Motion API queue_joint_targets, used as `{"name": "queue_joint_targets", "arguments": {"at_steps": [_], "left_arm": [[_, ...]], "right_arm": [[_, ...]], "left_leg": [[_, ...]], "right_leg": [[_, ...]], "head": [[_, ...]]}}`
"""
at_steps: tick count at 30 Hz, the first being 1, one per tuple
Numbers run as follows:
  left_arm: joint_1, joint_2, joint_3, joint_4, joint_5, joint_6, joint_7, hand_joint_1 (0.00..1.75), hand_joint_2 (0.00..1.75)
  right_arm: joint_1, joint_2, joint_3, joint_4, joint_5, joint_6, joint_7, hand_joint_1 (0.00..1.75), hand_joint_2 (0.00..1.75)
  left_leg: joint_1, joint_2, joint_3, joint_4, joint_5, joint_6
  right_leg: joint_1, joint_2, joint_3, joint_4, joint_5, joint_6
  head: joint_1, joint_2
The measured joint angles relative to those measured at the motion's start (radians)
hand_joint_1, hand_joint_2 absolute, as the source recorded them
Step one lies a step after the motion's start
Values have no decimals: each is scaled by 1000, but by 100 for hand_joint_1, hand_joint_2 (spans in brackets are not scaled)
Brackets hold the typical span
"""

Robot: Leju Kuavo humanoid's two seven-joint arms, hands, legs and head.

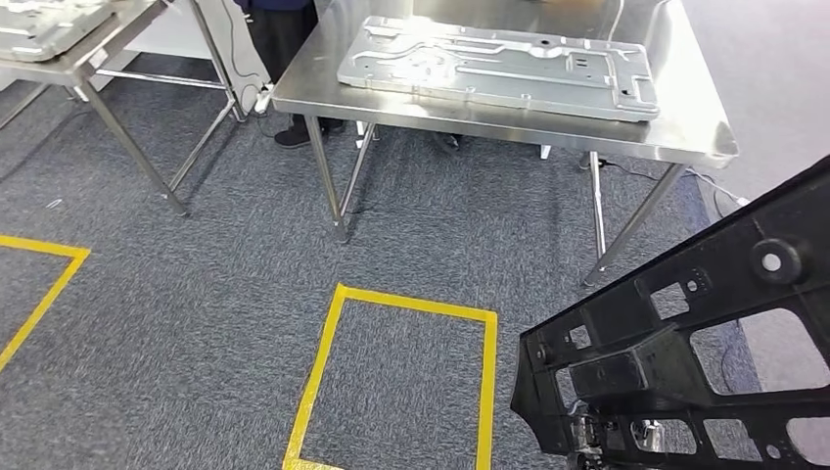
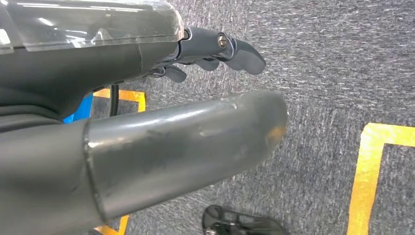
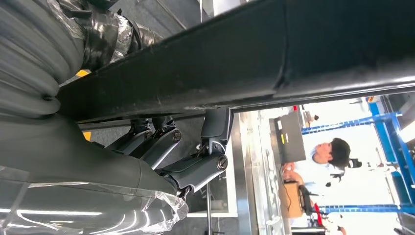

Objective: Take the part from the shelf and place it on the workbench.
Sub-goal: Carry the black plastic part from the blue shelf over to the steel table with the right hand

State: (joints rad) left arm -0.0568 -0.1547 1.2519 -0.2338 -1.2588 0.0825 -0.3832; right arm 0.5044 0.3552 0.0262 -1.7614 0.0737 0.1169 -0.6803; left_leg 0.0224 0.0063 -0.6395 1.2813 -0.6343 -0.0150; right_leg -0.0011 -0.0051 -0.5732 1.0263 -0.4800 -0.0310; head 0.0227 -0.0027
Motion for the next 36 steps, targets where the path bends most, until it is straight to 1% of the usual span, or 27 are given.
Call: {"name": "queue_joint_targets", "arguments": {"at_steps": [2,3,4,8,9,10,12,13,14,15,16,17,18,19,20,22,24,25,26,28,29,30,31,32,33,34,36], "left_arm": [[1,1,1,0,0,-1,-1,0,0],[-1,2,1,0,0,-1,-1,0,0],[-2,2,1,0,0,-1,-1,0,0],[-2,2,1,0,-1,0,0,0,0],[-2,1,1,0,-1,0,0,0,0],[-2,1,1,0,-1,0,0,0,0],[-3,2,1,0,-1,0,0,0,0],[-3,2,1,0,-1,0,0,0,0],[-2,3,1,0,-1,0,0,0,0],[-2,3,1,0,-1,0,1,0,0],[-2,3,1,0,-1,0,1,0,0],[-2,3,1,0,-1,0,1,0,0],[-3,2,1,0,-1,0,2,0,0],[-4,1,1,1,-2,0,3,0,0],[-4,1,1,1,-2,0,3,0,0],[-6,1,1,1,-3,0,5,0,0],[-7,1,1,1,-4,0,7,0,0],[-8,2,1,1,-4,0,7,0,0],[-8,2,1,1,-4,0,7,0,0],[-6,3,1,2,-4,-1,8,0,0],[-5,3,1,2,-4,-1,10,0,0],[-3,4,2,2,-4,-1,11,0,0],[-2,4,2,2,-5,0,11,0,0],[-2,5,2,2,-6,0,12,0,0],[-2,5,2,2,-7,0,13,0,0],[-3,5,2,2,-8,0,13,0,0],[-4,5,2,2,-11,0,15,0,0]], "right_arm": [[0,0,4,3,2,-5,0,175,175],[-1,0,6,4,4,-9,0,175,175],[-1,-1,10,5,5,-15,0,175,175],[-1,-2,21,6,7,-29,0,175,175],[-1,-3,23,6,8,-30,0,175,175],[-2,-3,24,6,8,-30,0,175,175],[-3,-4,25,7,9,-30,0,175,175],[-3,-4,25,9,10,-31,0,175,175],[-2,-5,25,10,11,-32,0,175,175],[-2,-5,26,11,12,-33,0,175,175],[-2,-6,26,12,13,-35,0,175,175],[-2,-7,28,13,14,-39,0,175,175],[-3,-8,30,13,15,-43,0,175,175],[-4,-9,31,14,15,-47,0,175,175],[-4,-10,33,14,15,-51,0,175,175],[-4,-11,35,15,15,-56,1,175,175],[-4,-12,39,16,15,-63,3,175,175],[-5,-12,42,16,15,-66,3,175,175],[-6,-12,44,17,15,-67,4,175,175],[-7,-12,48,19,14,-68,5,175,175],[-8,-12,49,20,14,-69,5,175,175],[-8,-13,50,22,14,-72,6,175,175],[-8,-14,51,22,13,-77,6,175,175],[-9,-15,53,23,12,-81,7,175,175],[-9,-16,55,24,11,-85,7,175,175],[-11,-18,57,25,10,-88,8,175,175],[-13,-20,60,26,10,-89,10,175,175]], "left_leg": [[0,-1,36,-115,85,3],[-1,-2,58,-174,111,7],[-2,-3,71,-212,123,11],[-4,-4,80,-238,122,33],[-1,-4,82,-242,123,39],[1,-3,85,-245,124,43],[2,-2,88,-246,121,48],[2,-1,90,-246,119,49],[2,-1,93,-245,116,48],[2,-1,98,-245,112,47],[2,-2,105,-246,107,46],[2,-3,111,-246,102,43],[1,-3,116,-246,97,40],[1,-3,119,-247,93,36],[1,-2,119,-249,91,31],[1,0,125,-258,88,19],[1,1,130,-248,77,10],[0,1,120,-219,60,8],[1,0,94,-167,35,7],[1,-1,19,-37,-13,4],[0,-1,-13,6,-17,3],[0,-1,-27,13,0,3],[0,-1,-23,-17,37,4],[0,-1,-3,-80,84,7],[-2,-1,20,-143,118,11],[-4,-1,41,-192,139,16],[-9,-2,56,-228,140,23]], "right_leg": [[-1,10,10,6,-11,6],[1,12,12,13,-18,11],[2,15,11,18,-23,17],[4,18,9,23,-30,37],[3,16,2,40,-41,43],[1,15,-14,77,-62,50],[-5,12,-80,202,-120,60],[-7,11,-114,261,-139,64],[-9,10,-137,293,-138,65],[-11,10,-141,287,-116,65],[-12,10,-126,244,-78,62],[-11,9,-98,174,-35,57],[-7,8,-70,110,-6,50],[-3,7,-49,61,11,43],[1,7,-38,34,14,38],[5,8,-34,23,7,29],[0,9,-18,6,6,19],[-3,8,-8,-4,6,14],[-5,7,1,-10,4,8],[-1,6,11,-10,-4,1],[0,7,16,-9,-9,-1],[2,9,21,-7,-15,-2],[2,10,28,-4,-22,-1],[3,12,36,-2,-30,1],[5,12,43,2,-38,5],[7,13,47,5,-45,10],[9,13,49,8,-53,19]], "head": [[0,0],[0,0],[0,0],[1,0],[1,0],[1,0],[1,0],[1,0],[1,0],[1,0],[1,0],[1,0],[1,0],[1,0],[1,0],[1,0],[0,0],[0,0],[-1,0],[-1,0],[-1,0],[-1,0],[-1,0],[-1,0],[-1,0],[-1,0],[0,0]]}}
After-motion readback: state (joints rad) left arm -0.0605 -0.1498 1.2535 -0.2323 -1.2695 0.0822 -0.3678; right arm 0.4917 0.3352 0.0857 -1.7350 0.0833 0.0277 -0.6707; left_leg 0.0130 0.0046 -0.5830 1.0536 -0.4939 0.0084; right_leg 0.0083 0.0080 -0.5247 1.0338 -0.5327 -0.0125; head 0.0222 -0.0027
